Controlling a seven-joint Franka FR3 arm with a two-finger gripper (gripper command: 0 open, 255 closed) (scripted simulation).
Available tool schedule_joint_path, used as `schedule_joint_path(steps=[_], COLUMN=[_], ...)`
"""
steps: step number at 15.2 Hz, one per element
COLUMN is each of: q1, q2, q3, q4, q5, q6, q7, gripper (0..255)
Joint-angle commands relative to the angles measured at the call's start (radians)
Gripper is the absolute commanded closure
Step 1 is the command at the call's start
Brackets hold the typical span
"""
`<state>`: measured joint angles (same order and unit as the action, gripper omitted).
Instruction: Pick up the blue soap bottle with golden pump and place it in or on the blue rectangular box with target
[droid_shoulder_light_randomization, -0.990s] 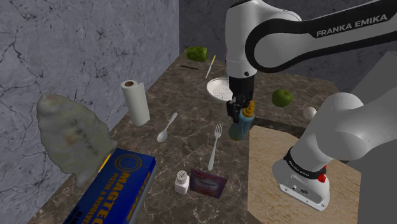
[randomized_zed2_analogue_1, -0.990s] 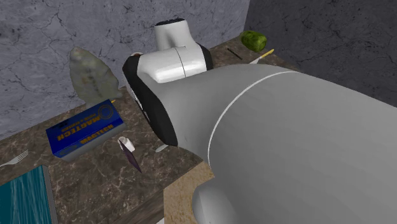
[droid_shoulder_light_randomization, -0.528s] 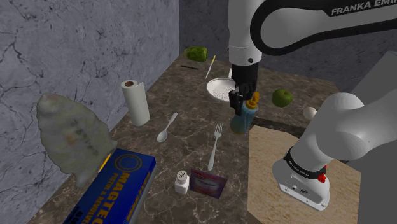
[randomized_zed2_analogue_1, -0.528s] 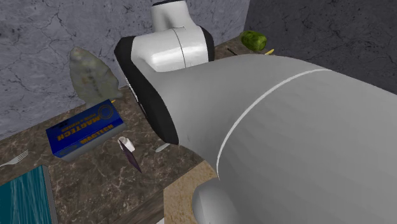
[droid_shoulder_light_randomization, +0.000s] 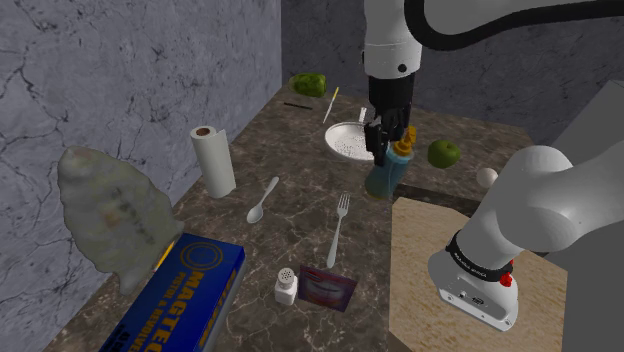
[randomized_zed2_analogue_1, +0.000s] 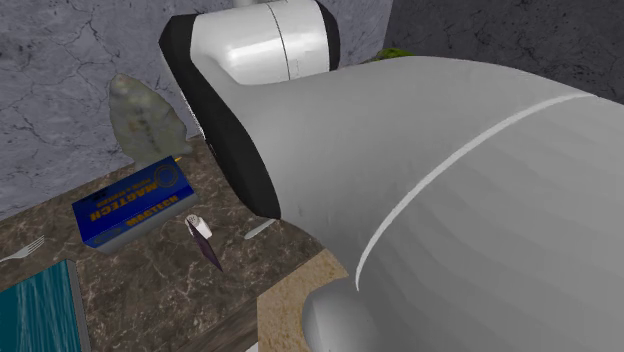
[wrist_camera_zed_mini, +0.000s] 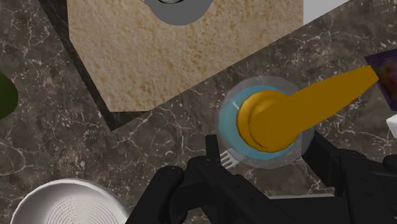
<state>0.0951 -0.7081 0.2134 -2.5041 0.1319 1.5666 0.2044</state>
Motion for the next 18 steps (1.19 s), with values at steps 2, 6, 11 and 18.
schedule_joint_path(steps=[2,6,11,18], q1=[-0.002,0.008,0.026,0.041], q2=[0.0,0.051,0.19,0.416], q3=[-0.005,0.033,0.13,0.259], q4=[0.039,0.1,0.222,0.435], q5=[-0.004,0.021,0.067,0.071], q6=[-0.04,-0.046,-0.017,0.01], q7=[0.0,0.045,0.156,0.325], gripper=[255,255,255,255])
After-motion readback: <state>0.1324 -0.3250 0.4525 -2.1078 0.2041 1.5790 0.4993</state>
